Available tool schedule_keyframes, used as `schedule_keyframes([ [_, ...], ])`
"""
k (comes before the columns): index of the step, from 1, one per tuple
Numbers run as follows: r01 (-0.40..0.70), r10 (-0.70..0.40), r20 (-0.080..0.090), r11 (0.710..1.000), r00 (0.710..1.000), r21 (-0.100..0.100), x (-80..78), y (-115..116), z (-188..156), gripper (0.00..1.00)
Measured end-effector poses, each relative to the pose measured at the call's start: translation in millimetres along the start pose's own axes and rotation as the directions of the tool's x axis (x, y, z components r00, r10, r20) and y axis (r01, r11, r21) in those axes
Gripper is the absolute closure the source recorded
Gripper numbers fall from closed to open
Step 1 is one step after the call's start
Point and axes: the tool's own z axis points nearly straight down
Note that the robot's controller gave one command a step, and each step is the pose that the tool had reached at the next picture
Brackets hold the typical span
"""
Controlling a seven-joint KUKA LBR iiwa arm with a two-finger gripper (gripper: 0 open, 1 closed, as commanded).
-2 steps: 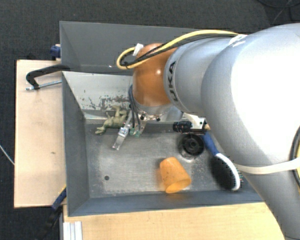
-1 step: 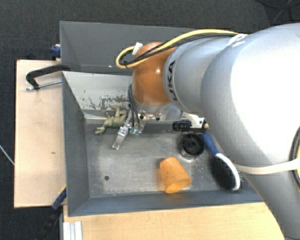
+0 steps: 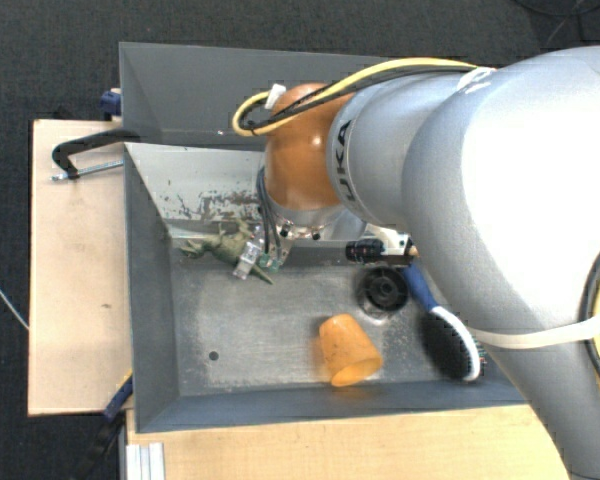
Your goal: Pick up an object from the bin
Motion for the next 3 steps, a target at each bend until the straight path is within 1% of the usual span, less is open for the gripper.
schedule_keyframes([
  [1, 0.002, -0.002, 0.000, 1.000, 1.000, -0.002, -1.9, 2.4, -54.6, 1.00],
  [3, 0.007, -0.007, -0.001, 1.000, 1.000, 0.000, -3.9, 6.0, -105.0, 1.00],
])
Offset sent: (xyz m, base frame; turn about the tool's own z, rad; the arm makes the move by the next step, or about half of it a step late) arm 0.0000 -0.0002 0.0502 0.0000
